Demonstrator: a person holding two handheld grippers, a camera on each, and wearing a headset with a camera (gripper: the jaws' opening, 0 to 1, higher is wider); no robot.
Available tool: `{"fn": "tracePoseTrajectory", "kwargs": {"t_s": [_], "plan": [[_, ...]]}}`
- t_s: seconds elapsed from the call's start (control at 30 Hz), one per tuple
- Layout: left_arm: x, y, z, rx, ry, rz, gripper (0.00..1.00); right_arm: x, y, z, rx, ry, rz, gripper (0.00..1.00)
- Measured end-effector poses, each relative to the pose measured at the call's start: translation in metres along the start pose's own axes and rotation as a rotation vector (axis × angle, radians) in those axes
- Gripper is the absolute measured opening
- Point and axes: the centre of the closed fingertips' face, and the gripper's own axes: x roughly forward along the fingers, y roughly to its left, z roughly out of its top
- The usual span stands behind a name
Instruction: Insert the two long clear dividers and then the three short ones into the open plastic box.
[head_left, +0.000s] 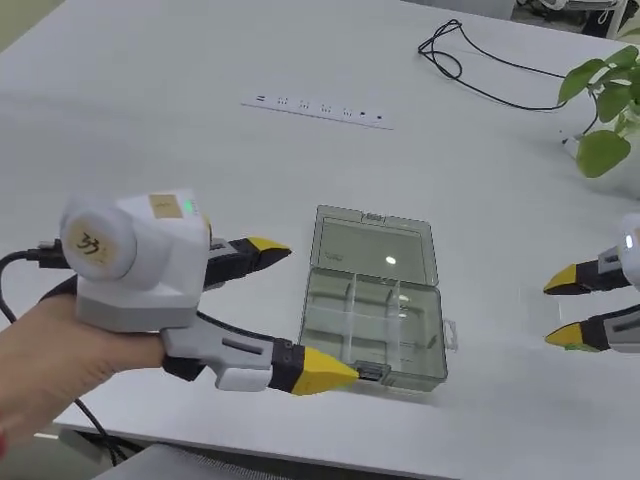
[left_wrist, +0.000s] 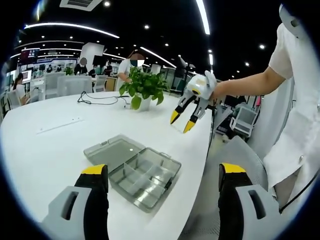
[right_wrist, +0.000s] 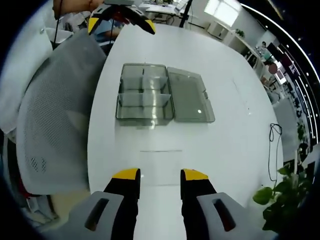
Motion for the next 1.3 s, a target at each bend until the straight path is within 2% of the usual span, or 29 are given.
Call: {"fn": "tracePoseTrajectory", "kwargs": {"t_s": [0.03,0.1,0.17,0.23,0.43,0.5,0.53,0.67,0.7,0.77,0.9,1.07,1.13,1.3], "plan": [[0.000,0.000,0.002,-0.006,-0.005,0.000,0.93,-0.003,0.000,0.007,-0.004,-0.012,-0.007,0.33],[0.001,0.001,0.006,-0.022,-0.019,0.002,0.92,-0.003,0.001,0.010,-0.010,-0.026,-0.015,0.33],[0.002,0.001,0.009,-0.047,-0.033,0.000,0.90,-0.007,0.002,0.023,-0.011,-0.042,-0.026,0.33],[0.004,0.002,0.013,-0.069,-0.049,-0.004,0.89,-0.006,-0.003,0.024,-0.010,-0.058,-0.032,0.33],[0.012,0.001,0.024,-0.144,-0.086,-0.008,0.83,-0.016,0.009,0.059,-0.033,-0.090,-0.055,0.33],[0.015,0.000,0.028,-0.183,-0.098,-0.014,0.80,-0.018,0.013,0.071,-0.039,-0.097,-0.065,0.33],[0.016,-0.001,0.029,-0.199,-0.100,-0.016,0.79,-0.016,0.010,0.070,-0.043,-0.100,-0.068,0.33],[0.023,-0.007,0.035,-0.275,-0.121,-0.038,0.73,-0.019,0.014,0.088,-0.050,-0.112,-0.085,0.33],[0.025,-0.010,0.035,-0.324,-0.115,-0.046,0.70,-0.020,0.016,0.094,-0.054,-0.116,-0.090,0.33],[0.028,-0.013,0.037,-0.348,-0.124,-0.064,0.67,-0.023,0.020,0.105,-0.051,-0.128,-0.091,0.33],[0.033,-0.019,0.038,-0.413,-0.118,-0.084,0.57,-0.025,0.026,0.117,-0.066,-0.134,-0.097,0.33],[0.038,-0.026,0.046,-0.496,-0.151,-0.110,0.48,-0.029,0.032,0.132,-0.070,-0.149,-0.102,0.33],[0.042,-0.030,0.046,-0.544,-0.150,-0.130,0.44,-0.030,0.034,0.136,-0.076,-0.151,-0.105,0.33],[0.047,-0.037,0.047,-0.583,-0.151,-0.151,0.31,-0.031,0.037,0.143,-0.095,-0.147,-0.109,0.33]]}}
